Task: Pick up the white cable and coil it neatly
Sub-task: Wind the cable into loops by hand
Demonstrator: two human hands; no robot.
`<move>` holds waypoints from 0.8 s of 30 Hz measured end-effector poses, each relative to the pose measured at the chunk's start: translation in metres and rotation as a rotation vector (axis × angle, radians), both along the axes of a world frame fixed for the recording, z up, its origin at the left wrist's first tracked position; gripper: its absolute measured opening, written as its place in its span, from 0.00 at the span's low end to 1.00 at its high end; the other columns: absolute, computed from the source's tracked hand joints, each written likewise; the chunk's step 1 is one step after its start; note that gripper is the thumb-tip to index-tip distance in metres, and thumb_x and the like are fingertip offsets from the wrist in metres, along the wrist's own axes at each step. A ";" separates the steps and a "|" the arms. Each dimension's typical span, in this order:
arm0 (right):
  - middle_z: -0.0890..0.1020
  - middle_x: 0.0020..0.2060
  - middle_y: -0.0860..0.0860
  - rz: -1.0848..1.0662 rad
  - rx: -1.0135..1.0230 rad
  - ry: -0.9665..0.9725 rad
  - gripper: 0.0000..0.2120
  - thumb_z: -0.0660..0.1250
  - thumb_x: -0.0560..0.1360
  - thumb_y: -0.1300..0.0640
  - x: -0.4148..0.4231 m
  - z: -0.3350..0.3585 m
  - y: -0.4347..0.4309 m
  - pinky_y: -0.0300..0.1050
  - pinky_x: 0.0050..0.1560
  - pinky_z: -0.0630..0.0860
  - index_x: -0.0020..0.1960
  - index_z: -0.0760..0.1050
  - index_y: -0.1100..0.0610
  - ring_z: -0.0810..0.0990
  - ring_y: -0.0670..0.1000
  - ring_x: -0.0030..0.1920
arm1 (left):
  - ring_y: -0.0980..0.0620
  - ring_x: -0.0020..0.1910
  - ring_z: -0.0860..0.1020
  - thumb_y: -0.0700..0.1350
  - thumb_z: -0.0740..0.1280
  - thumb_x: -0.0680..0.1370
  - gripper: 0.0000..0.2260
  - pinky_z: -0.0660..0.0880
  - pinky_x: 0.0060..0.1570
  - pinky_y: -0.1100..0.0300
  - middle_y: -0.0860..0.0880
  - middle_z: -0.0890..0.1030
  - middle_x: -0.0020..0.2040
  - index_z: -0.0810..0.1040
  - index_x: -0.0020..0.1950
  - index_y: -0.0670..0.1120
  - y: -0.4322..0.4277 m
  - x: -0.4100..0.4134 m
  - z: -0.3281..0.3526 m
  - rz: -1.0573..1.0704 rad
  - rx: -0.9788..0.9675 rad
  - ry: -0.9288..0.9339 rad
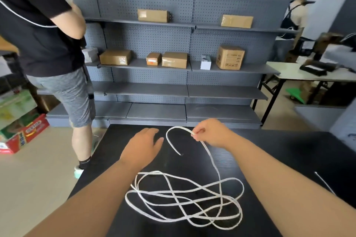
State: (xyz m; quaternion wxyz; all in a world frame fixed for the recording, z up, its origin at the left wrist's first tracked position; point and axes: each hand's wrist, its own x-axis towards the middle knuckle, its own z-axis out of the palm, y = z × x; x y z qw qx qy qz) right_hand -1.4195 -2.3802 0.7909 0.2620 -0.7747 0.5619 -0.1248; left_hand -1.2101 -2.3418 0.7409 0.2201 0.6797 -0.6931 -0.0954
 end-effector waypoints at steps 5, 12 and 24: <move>0.79 0.34 0.47 0.044 -0.051 -0.154 0.05 0.68 0.73 0.60 -0.016 0.053 0.013 0.34 0.39 0.69 0.46 0.82 0.57 0.74 0.43 0.34 | 0.51 0.73 0.62 0.52 0.61 0.79 0.27 0.60 0.69 0.58 0.49 0.64 0.74 0.58 0.75 0.47 -0.008 -0.024 0.038 -0.051 0.059 0.253; 0.79 0.36 0.49 -0.042 -0.148 -0.551 0.07 0.66 0.74 0.65 -0.040 0.101 0.024 0.32 0.38 0.72 0.45 0.80 0.55 0.73 0.43 0.34 | 0.52 0.47 0.81 0.43 0.61 0.79 0.05 0.75 0.55 0.57 0.48 0.82 0.49 0.77 0.52 0.48 -0.008 -0.050 0.088 -0.128 -0.022 0.948; 0.79 0.37 0.51 -0.117 -0.216 -0.916 0.06 0.65 0.76 0.65 -0.048 0.144 0.035 0.36 0.40 0.75 0.44 0.78 0.56 0.75 0.47 0.38 | 0.52 0.43 0.78 0.40 0.63 0.79 0.15 0.75 0.43 0.66 0.47 0.78 0.46 0.70 0.65 0.42 -0.011 -0.082 0.130 -0.126 -0.163 0.927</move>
